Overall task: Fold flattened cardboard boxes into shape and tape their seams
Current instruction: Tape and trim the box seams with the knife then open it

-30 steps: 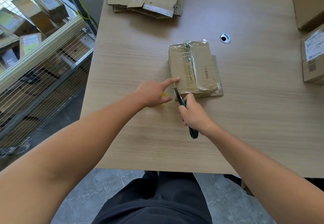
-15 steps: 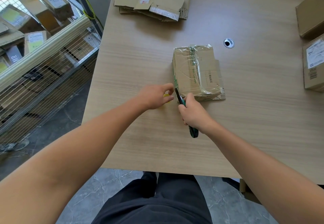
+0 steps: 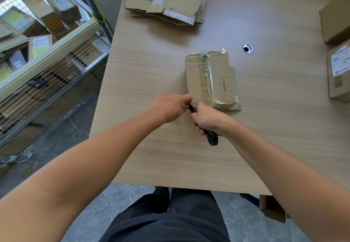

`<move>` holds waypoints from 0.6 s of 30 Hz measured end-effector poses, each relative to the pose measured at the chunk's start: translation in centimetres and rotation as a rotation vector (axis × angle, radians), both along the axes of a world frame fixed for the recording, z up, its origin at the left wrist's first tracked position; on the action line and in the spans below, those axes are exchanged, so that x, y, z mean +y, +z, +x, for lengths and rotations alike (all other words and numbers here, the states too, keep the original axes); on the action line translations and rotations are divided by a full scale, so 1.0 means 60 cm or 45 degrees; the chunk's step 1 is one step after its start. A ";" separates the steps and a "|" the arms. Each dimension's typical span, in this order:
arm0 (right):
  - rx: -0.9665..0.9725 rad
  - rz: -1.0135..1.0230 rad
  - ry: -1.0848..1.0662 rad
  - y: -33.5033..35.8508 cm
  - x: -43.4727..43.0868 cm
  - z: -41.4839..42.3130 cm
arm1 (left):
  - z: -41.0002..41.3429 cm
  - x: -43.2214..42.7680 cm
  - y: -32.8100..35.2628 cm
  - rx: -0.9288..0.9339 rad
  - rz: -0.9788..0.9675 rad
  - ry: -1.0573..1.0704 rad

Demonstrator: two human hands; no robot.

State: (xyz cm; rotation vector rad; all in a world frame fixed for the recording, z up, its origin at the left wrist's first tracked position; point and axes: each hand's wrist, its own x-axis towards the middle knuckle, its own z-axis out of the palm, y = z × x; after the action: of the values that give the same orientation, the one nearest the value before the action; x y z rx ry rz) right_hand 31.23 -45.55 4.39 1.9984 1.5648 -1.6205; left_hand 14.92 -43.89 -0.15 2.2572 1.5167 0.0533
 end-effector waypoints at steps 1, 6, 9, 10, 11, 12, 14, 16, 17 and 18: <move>-0.006 -0.026 0.022 0.004 0.004 -0.002 | -0.001 -0.003 0.000 0.002 0.010 -0.005; -0.057 -0.135 0.221 0.022 0.026 -0.003 | -0.002 -0.015 0.004 0.039 0.003 -0.054; -0.153 -0.244 0.437 0.024 0.025 0.003 | -0.004 -0.014 0.017 -0.012 0.031 0.004; -0.194 -0.290 0.491 0.020 0.018 0.009 | -0.009 -0.008 0.023 -0.058 0.051 0.062; -0.219 -0.321 0.508 0.015 0.010 0.017 | -0.016 -0.001 0.031 -0.100 0.061 0.110; -0.221 -0.326 0.498 0.010 0.001 0.026 | -0.023 0.007 0.037 -0.124 0.064 0.136; -0.158 -0.272 0.473 0.005 -0.013 0.042 | -0.038 0.020 0.046 -0.116 0.066 0.141; -0.056 -0.165 0.471 0.006 -0.024 0.062 | -0.053 0.020 0.048 -0.081 0.069 0.138; -0.022 -0.073 0.476 0.007 -0.028 0.075 | -0.059 0.017 0.046 -0.067 0.077 0.146; -0.001 0.045 0.468 0.007 -0.032 0.087 | -0.064 0.012 0.043 -0.056 0.088 0.161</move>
State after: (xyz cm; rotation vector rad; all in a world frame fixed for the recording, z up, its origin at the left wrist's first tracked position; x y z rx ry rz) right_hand 36.43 -47.48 4.81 1.6016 1.8383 -1.4550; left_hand 11.11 -43.20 2.42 2.1948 1.6567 0.1936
